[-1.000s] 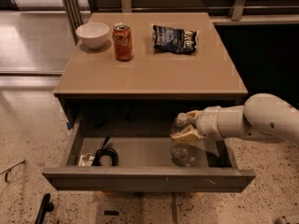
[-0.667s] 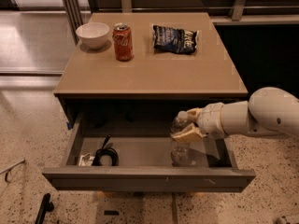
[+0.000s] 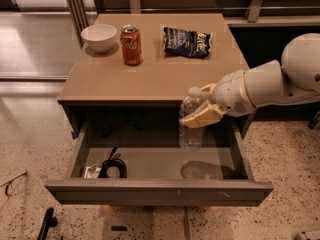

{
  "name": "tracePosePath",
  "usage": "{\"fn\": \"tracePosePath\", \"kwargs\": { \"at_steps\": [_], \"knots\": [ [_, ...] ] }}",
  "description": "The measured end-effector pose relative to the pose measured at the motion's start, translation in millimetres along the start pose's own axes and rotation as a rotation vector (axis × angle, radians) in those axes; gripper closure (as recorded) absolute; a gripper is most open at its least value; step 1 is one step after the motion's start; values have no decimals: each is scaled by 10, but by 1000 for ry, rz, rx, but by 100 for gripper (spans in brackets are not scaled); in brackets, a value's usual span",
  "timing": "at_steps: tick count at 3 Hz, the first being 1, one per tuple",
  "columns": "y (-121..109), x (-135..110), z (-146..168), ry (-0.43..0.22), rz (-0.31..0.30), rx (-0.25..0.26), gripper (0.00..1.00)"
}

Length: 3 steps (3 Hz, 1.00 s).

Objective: Pick water bottle from top drawer and place on counter

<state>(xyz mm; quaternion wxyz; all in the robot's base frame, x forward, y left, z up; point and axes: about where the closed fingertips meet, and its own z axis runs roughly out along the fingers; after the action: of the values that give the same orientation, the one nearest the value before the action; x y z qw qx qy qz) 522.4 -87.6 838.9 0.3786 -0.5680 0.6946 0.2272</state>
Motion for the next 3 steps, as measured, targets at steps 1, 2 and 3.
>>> {"fn": "tracePosePath", "kwargs": {
  "at_steps": [1,2,3],
  "knots": [
    [1,4,3,0,0,1,100],
    [-66,-178,-165,-23,39,15,100],
    [-281,-532,-404,-58,38,51,100]
  ]
}}
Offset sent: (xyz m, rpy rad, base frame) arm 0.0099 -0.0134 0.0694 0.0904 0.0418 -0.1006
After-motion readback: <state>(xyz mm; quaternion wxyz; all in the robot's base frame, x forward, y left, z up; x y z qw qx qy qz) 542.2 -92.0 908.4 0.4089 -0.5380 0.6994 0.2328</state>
